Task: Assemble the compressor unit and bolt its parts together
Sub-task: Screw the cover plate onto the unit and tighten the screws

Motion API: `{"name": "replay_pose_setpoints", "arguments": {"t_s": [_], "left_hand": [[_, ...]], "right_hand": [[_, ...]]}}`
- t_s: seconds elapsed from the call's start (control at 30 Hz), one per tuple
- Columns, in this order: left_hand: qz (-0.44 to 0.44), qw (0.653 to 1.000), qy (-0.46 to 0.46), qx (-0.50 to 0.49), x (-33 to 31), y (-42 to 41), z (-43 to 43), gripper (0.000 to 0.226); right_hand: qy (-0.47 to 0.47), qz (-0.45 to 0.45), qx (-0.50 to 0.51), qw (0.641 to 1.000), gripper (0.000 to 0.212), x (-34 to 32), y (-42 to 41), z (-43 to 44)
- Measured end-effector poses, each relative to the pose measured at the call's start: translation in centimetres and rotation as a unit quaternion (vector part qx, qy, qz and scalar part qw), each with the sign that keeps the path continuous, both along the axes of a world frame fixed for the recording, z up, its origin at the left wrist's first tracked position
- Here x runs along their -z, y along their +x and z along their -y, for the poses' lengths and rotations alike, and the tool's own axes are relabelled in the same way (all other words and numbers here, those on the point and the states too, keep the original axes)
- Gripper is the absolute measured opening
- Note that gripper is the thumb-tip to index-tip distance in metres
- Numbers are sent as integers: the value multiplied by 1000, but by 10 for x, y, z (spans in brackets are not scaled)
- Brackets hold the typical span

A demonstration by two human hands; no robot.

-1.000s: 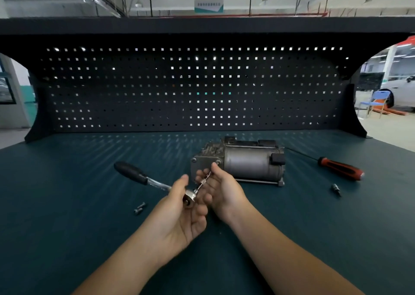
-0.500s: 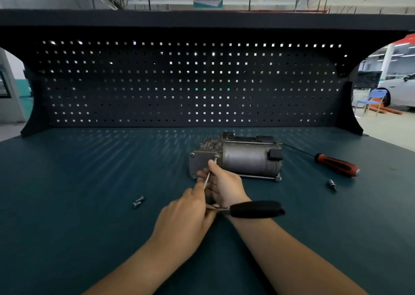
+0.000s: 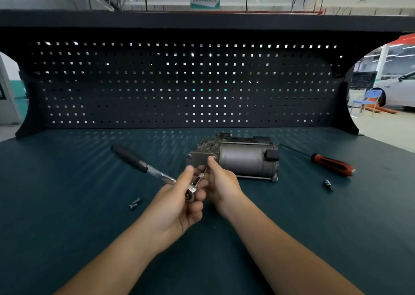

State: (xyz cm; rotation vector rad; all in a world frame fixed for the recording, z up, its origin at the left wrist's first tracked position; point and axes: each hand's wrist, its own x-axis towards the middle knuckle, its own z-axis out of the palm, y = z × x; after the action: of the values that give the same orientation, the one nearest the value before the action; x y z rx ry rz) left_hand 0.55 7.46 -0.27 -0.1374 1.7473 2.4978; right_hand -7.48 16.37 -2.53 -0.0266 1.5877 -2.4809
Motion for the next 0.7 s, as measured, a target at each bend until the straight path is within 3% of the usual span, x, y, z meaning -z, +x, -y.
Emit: {"name": "replay_pose_setpoints", "arguments": {"t_s": [0.07,0.1,0.17,0.27,0.3,0.33,0.37,0.4,0.43,0.53,0.6,0.63,0.7], "left_hand": [[-75,972,-224,-13,-5,-1,3,36],[-121,929,-348,-14,-7,-1,5,37],[-189,795,-575,-23,-11,-2,3,33],[-240,536,-807,-65,-8,-3,-5,23],[-242,491,-835,-65,-5,-4,-8,30],[-238,477,-843,-70,-3,-5,-9,35],[-238,493,-833,-79,-1,-6,-8,38],[-240,535,-805,-91,0,-6,-6,40],[-243,598,-757,-99,2,-7,-3,40],[-195,842,-497,-75,2,-2,-1,42],[-92,969,-212,-91,0,-3,-1,50],[-28,995,-37,-92,-2,-4,-1,49],[44,974,209,-79,-6,-4,-1,44]], "right_hand": [[35,-19,25,999,34,3,-1,-2],[46,-22,36,998,35,3,-1,-2],[25,2,49,998,33,2,-2,-2],[-6,2,26,1000,27,2,-3,-3],[-3,-5,17,1000,25,3,-2,-3],[-9,-3,9,1000,23,2,-2,-4],[-24,7,2,1000,22,2,-4,-5],[-44,22,-9,999,22,1,-3,-5],[-72,42,-19,996,22,0,-4,-4],[-110,65,-43,991,23,-3,-4,-3],[-99,49,-50,993,23,-2,-4,-1],[-99,43,-53,993,23,-2,-5,-1],[-96,34,-58,993,23,-1,-5,0]]}}
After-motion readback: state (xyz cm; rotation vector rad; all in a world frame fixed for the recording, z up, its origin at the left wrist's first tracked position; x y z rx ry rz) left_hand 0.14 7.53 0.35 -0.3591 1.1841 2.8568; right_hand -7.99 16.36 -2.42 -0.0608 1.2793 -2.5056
